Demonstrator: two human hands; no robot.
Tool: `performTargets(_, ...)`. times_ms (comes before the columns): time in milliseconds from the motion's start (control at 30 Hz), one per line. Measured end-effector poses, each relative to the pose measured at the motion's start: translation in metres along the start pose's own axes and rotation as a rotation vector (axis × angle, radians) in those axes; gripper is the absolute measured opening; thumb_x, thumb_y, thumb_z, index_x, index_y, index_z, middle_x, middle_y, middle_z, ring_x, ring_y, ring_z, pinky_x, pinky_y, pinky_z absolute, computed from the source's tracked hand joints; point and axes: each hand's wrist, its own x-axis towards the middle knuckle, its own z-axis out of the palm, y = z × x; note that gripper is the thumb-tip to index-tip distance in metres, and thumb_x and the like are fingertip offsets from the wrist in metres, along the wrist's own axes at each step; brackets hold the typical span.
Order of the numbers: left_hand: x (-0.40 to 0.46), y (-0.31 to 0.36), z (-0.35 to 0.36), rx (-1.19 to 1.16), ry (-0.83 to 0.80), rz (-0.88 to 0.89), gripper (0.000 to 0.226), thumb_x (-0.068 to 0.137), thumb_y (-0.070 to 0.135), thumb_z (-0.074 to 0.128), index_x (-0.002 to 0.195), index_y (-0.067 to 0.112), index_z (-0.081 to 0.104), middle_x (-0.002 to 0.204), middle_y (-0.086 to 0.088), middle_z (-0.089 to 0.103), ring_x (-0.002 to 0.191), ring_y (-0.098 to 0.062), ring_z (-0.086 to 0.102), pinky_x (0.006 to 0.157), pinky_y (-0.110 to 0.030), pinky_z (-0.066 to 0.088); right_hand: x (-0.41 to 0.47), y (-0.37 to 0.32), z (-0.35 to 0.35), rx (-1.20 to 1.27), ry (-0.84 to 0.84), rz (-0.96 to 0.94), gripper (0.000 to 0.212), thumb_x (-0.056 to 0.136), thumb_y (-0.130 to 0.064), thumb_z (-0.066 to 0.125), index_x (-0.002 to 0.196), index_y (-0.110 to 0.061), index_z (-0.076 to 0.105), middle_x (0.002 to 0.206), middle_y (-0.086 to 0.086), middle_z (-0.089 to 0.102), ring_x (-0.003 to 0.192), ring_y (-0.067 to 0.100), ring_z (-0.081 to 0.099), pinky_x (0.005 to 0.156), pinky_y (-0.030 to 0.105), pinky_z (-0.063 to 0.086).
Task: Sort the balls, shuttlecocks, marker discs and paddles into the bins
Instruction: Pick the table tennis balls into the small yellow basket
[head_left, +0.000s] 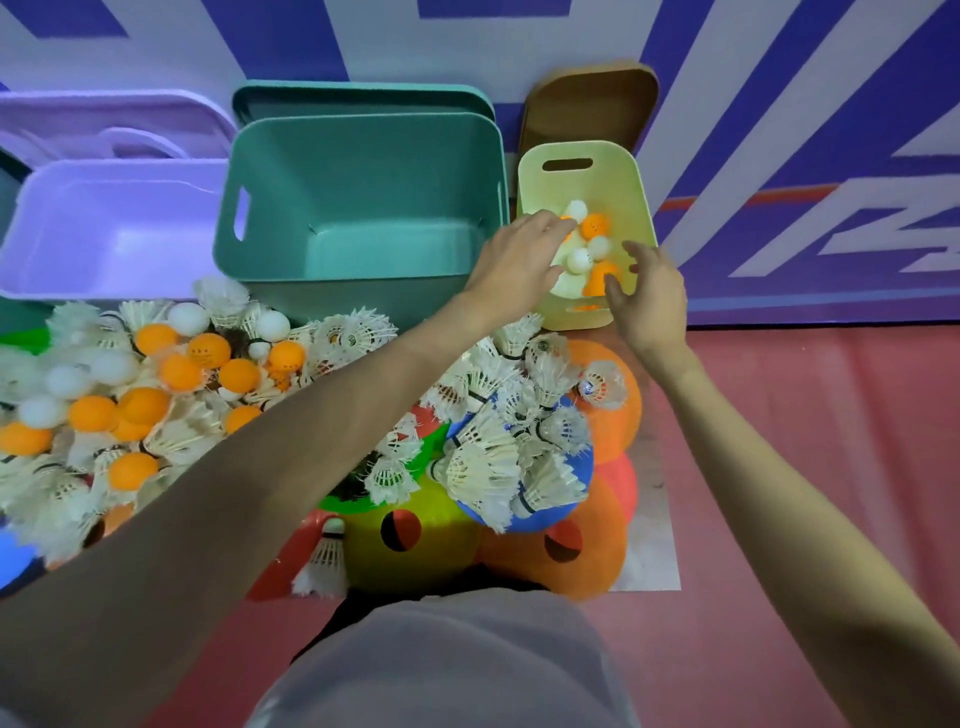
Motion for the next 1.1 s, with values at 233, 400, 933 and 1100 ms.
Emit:
performTargets(233,-0.088,-0.025,-0.022,-0.128,0.09,0.089,0.04,0.097,0.023,0.053,0.134,0.008,0.05,0.131,-0.006,0.056,0.121,-0.019,0.05,0.102,-0.031,0.037,-0.055,-0.032,0.021,0.063,-0.108,-0.172,0.037,0.085,-0.006,0.056,0.122,-0.003,0.056,0.121,0.016,0.055,0.101,0.034,0.058,0.081,0.04,0.05)
performTargets(400,-0.177,-0.068,-0.039,-0.074,0.041,-0.074,0.041,0.096,0.022,0.054,0.135,0.009,0.05,0.132,-0.006,0.055,0.124,-0.021,0.05,0.108,-0.037,0.038,-0.099,-0.08,0.046,0.067,-0.219,-0.328,0.038,0.083,-0.004,0.058,0.121,-0.001,0.057,0.119,0.017,0.056,0.109,0.035,0.054,0.091,0.039,0.044)
performTargets(933,-0.287,-0.2,-0.097,-0.049,0.232,-0.416,0.035,0.089,0.009,0.065,0.123,0.005,0.059,0.122,-0.013,0.06,0.115,-0.031,0.052,0.094,-0.039,0.042,-0.141,-0.251,0.136,0.063,-0.447,-0.557,0.043,0.085,-0.005,0.061,0.127,0.0,0.052,0.113,0.018,0.057,0.108,0.035,0.052,0.093,0.043,0.045)
performTargets(1100,-0.279,-0.217,-0.094,-0.09,0.134,-0.427,0.043,0.087,0.012,0.069,0.128,0.007,0.056,0.129,-0.013,0.058,0.122,-0.031,0.049,0.099,-0.04,0.04,-0.136,-0.271,0.162,0.024,-0.481,-0.512,0.041,0.087,-0.013,0.061,0.127,-0.004,0.053,0.11,0.016,0.06,0.105,0.034,0.052,0.088,0.038,0.041)
